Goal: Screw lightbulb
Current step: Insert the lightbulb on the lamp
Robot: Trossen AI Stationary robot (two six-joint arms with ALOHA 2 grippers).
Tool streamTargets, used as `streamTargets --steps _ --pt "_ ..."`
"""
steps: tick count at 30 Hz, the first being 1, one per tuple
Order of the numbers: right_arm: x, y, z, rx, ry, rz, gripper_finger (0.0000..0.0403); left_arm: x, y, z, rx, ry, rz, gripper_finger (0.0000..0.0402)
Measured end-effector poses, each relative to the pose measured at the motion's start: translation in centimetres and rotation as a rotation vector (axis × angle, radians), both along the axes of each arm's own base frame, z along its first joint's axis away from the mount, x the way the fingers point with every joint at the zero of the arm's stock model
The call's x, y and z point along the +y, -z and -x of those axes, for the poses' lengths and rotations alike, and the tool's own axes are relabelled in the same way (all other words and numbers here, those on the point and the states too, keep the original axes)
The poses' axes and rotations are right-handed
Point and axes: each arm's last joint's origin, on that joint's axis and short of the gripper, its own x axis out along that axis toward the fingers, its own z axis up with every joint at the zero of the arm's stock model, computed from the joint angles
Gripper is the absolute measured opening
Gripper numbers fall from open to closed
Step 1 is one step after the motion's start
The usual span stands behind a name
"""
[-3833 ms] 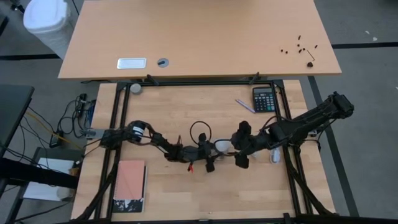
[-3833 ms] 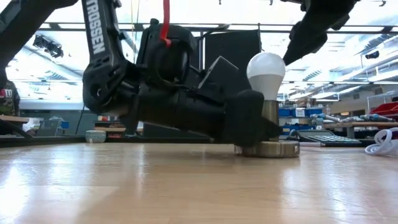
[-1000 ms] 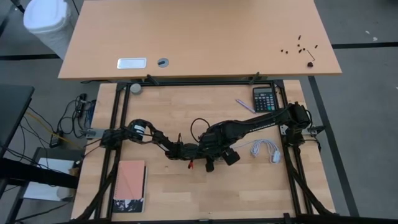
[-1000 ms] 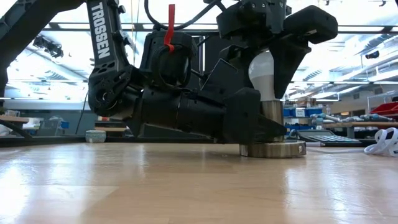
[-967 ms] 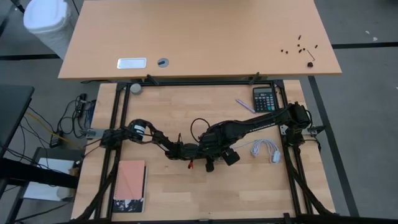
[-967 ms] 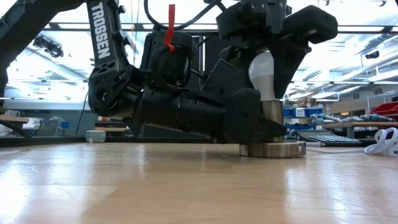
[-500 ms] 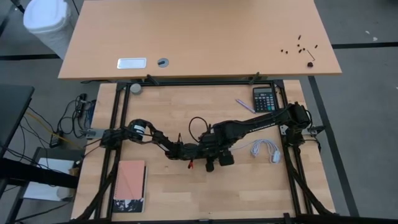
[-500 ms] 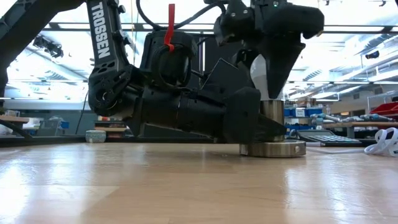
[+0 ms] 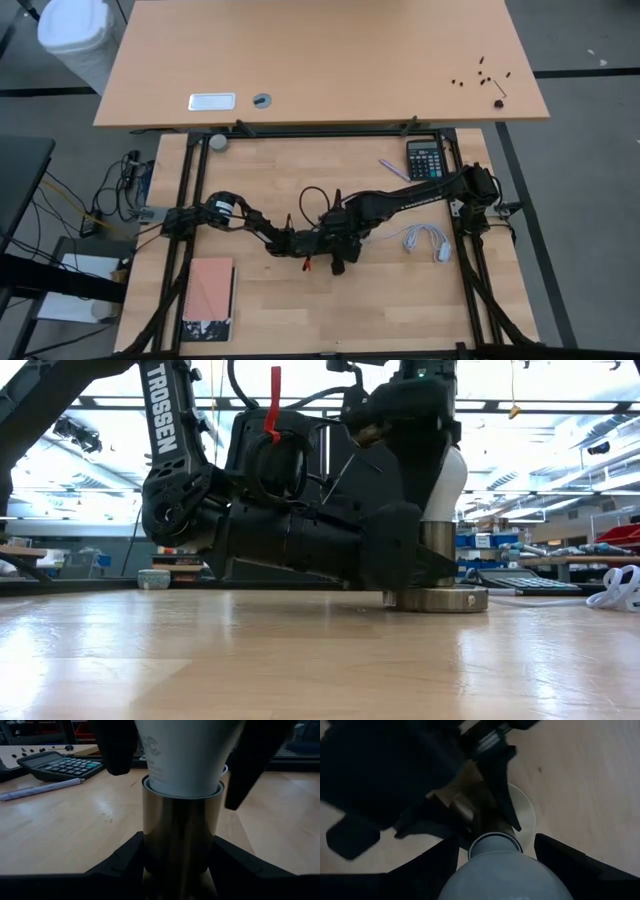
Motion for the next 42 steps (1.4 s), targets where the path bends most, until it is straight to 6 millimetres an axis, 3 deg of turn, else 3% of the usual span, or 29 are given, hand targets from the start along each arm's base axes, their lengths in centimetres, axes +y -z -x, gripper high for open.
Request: streamTargets --steps 10,16,27,37,42 --pt "-1.5 0.0 -0.2 -0.009 0.177 -0.013 0.0268 0.2 0.0 0.0 -0.001 -0.026 0.001 0.0188" --pt "-1.8 -0.3 -0.2 -0.005 0.137 -0.013 0.0273 0.2 0.0 0.0 -0.003 -0.029 0.002 0.0188" --pt "-1.8 -3.5 -1.0 -0.070 0.028 0.000 0.0288 0.1 0.1 0.0 0.013 -0.025 0.002 0.0188" --pt "-1.9 -3.7 -0.2 -0.009 -0.026 0.022 0.0312 0.1 0.3 0.0 0.031 -0.023 -0.001 0.0188" --pt "-1.2 -4.9 0.5 -0.041 -0.041 0.022 0.0312 0.1 0.3 0.0 0.028 -0.030 0.012 0.0188"
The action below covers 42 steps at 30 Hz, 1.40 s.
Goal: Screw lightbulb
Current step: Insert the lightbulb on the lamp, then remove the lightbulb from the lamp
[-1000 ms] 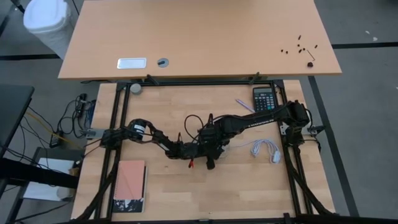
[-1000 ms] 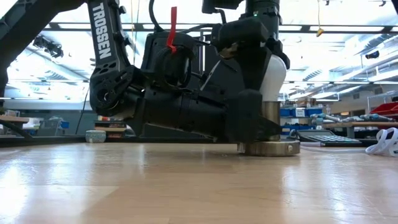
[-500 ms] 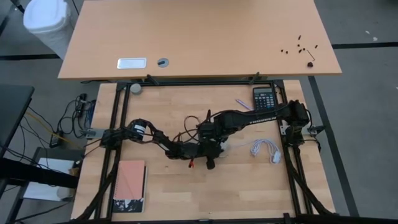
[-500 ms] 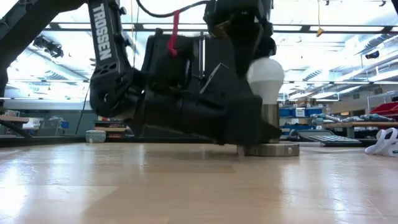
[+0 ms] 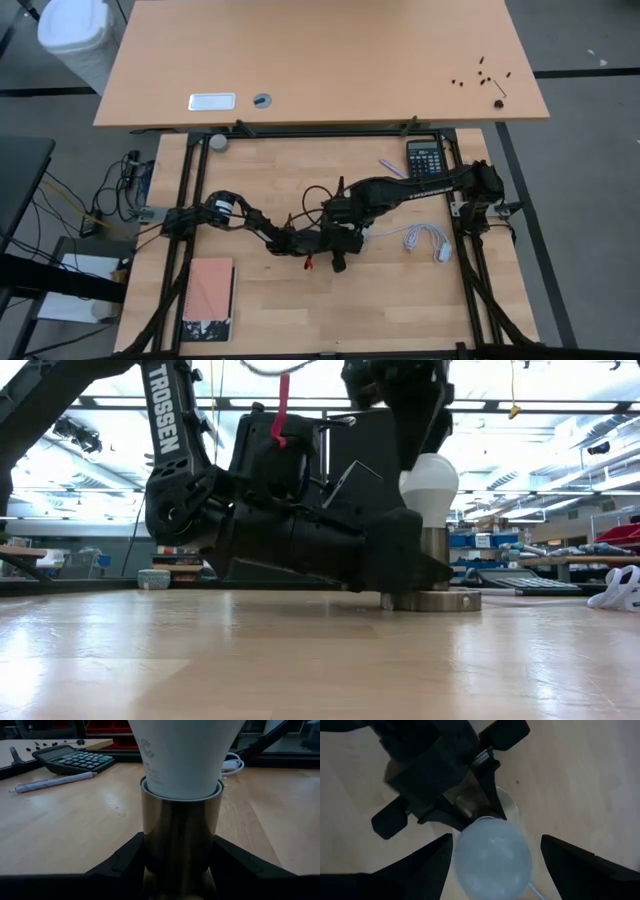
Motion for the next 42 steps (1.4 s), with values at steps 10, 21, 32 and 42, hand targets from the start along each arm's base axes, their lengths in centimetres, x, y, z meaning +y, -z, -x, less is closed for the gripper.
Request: streamTargets --steps 10,21,32,42 --pt "5.9 -3.8 3.4 -0.193 -0.090 0.287 0.0301 0.0 0.1 0.0 0.007 -0.006 0.001 0.0188" --pt "10.1 1.8 8.4 -0.305 0.019 0.542 0.0299 0.1 0.1 0.0 0.006 -0.006 0.001 0.0188" --pt "9.1 9.4 12.4 -0.619 0.138 0.353 0.0300 0.0 0.1 0.1 0.000 -0.005 0.006 0.0188" --pt "6.7 13.7 11.2 -0.837 0.202 0.450 0.0301 0.0 0.1 0.1 -0.007 -0.008 0.028 0.0188"
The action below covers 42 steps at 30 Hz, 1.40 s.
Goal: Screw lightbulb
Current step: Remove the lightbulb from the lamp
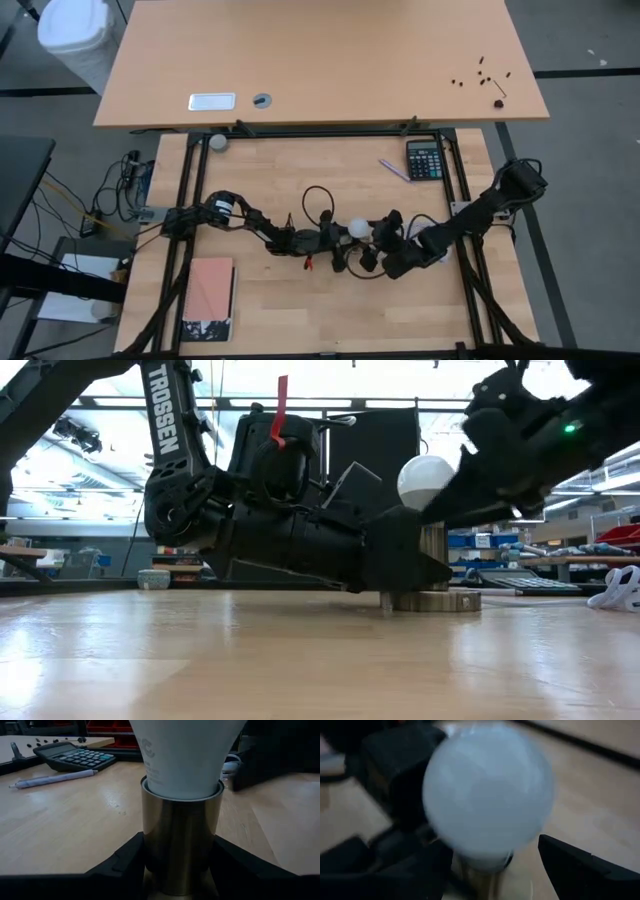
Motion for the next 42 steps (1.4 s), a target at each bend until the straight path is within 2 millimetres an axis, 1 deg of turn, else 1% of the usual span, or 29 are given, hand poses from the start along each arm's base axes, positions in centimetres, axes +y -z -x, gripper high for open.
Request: streamTargets --steps 4,7,11,15,18,20,24,27,29,35,42 --pt "-0.2 0.3 -0.5 -0.065 0.024 0.079 0.0300 0.0 0.0 0.0 -0.001 -0.005 0.001 0.0188" --pt "0.0 0.6 -1.2 -0.116 0.015 0.102 0.0298 0.0 0.0 0.0 -0.002 -0.016 0.000 0.0188" --pt "0.5 2.2 -2.1 -0.144 0.020 0.170 0.0293 0.0 0.0 0.0 -0.005 -0.018 0.002 0.0188" --pt "0.7 4.3 -3.1 -0.166 0.016 0.230 0.0293 0.0 0.0 0.0 -0.007 -0.017 0.003 0.0188" --pt "0.9 4.6 -3.6 -0.224 0.020 0.275 0.0293 0.0 -0.1 0.0 -0.012 -0.015 0.004 0.0188" --pt "0.9 4.8 -3.4 -0.246 0.014 0.293 0.0291 0.0 -0.1 0.0 -0.012 -0.011 0.003 0.0188" --pt "0.8 4.7 -2.3 -0.312 0.003 0.286 0.0283 0.0 -0.1 0.0 -0.009 -0.008 0.003 0.0189" --pt "0.8 4.4 -1.2 -0.340 0.002 0.293 0.0275 0.0 -0.1 0.0 -0.008 -0.010 0.003 0.0189" --pt "0.8 4.3 -0.8 -0.351 -0.005 0.300 0.0270 0.0 -0.1 0.0 -0.009 -0.011 0.004 0.0189" --pt "0.9 4.0 -1.2 -0.333 -0.016 0.339 0.0261 0.0 -0.1 0.0 -0.013 -0.011 0.004 0.0189" --pt "-0.1 3.9 -1.9 -0.336 -0.030 0.342 0.0263 0.1 -0.2 0.0 -0.020 -0.026 0.010 0.0189"
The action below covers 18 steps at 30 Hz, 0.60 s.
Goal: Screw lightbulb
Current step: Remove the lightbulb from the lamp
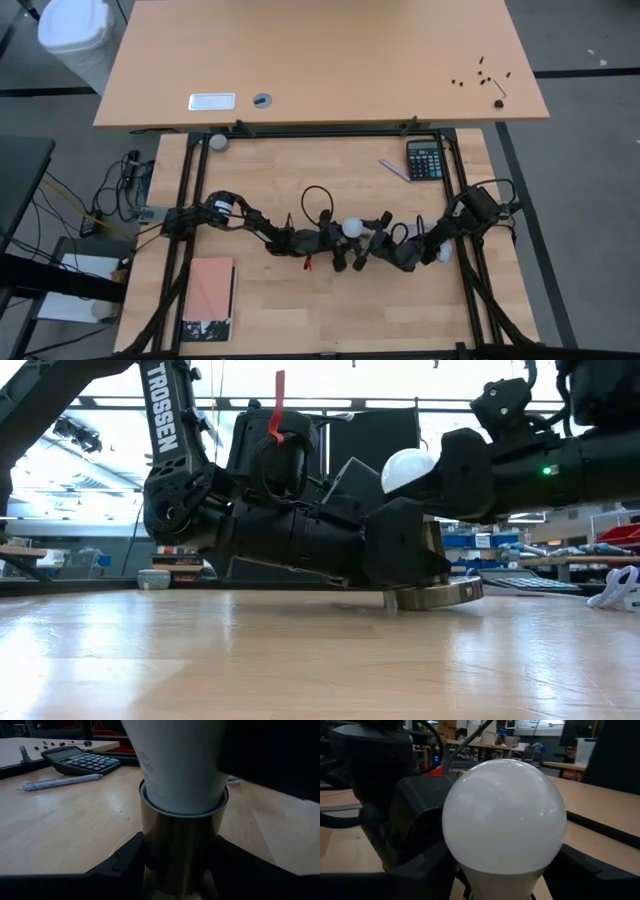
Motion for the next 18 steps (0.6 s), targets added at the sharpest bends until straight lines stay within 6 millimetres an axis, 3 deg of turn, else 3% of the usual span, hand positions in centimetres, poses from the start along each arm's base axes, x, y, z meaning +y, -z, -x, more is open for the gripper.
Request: streamTargets --steps 14,18 --pt "-0.40 0.15 0.09 -0.002 -0.037 -0.013 0.0328 -0.04 0.11 -0.01 0.015 0.012 -0.007 0.0189" --pt "-0.40 -0.13 -0.38 -0.004 -0.026 0.001 0.0329 -0.05 0.09 -0.01 0.013 0.012 -0.007 0.0189"
